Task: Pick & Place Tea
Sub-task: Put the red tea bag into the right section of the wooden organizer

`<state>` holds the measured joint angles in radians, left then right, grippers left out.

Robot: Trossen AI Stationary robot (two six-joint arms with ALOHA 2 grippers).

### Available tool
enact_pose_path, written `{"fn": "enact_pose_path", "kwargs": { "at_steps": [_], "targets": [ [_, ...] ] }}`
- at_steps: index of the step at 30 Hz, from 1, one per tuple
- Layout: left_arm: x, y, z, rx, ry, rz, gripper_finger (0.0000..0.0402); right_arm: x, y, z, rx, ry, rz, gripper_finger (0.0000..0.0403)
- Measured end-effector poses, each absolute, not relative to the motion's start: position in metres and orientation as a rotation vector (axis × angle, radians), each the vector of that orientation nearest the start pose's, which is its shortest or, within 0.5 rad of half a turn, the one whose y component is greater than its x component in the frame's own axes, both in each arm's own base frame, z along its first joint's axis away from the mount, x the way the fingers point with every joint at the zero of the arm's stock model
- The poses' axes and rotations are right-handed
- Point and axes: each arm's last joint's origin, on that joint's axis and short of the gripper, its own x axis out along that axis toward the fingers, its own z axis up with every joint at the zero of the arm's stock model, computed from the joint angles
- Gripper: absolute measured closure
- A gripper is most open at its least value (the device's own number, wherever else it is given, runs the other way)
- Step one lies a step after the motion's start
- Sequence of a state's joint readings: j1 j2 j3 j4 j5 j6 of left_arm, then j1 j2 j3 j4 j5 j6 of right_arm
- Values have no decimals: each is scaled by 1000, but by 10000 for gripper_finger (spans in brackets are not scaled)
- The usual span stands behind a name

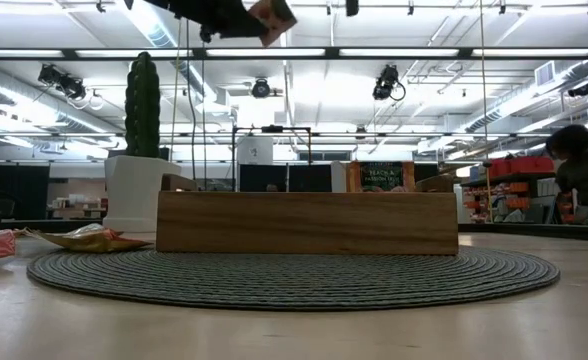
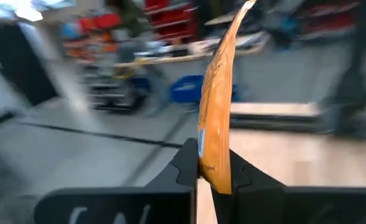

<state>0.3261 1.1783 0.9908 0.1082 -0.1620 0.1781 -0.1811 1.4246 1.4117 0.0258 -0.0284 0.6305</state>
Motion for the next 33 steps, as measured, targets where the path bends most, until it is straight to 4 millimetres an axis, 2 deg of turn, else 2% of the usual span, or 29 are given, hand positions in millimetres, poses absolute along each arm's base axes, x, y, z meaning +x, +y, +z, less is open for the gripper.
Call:
{"fn": "enact_pose_path", "kwargs": {
  "at_steps": [4, 9, 12, 15, 21, 25, 33],
  "targets": [
    [251, 90, 355, -15, 62, 295, 370, 303, -44, 432, 220, -14, -149, 342],
    [252, 85, 355, -154, 57, 78, 376, 300, -34, 432, 18, 25, -232, 339],
    [253, 82, 354, -201, 65, 25, 383, 301, -34, 428, 11, 61, -239, 325],
    [254, 80, 354, -228, 65, -4, 383, 304, -34, 421, 21, 112, -220, 295],
    [255, 72, 354, -250, 77, -64, 374, 306, -32, 420, 82, 113, -161, 240],
    [256, 69, 354, -269, 79, -78, 383, 306, -32, 417, 105, 143, -141, 236],
    [257, 68, 354, -280, 80, -77, 374, 315, -27, 407, 104, 184, -101, 249]
  ]
}}
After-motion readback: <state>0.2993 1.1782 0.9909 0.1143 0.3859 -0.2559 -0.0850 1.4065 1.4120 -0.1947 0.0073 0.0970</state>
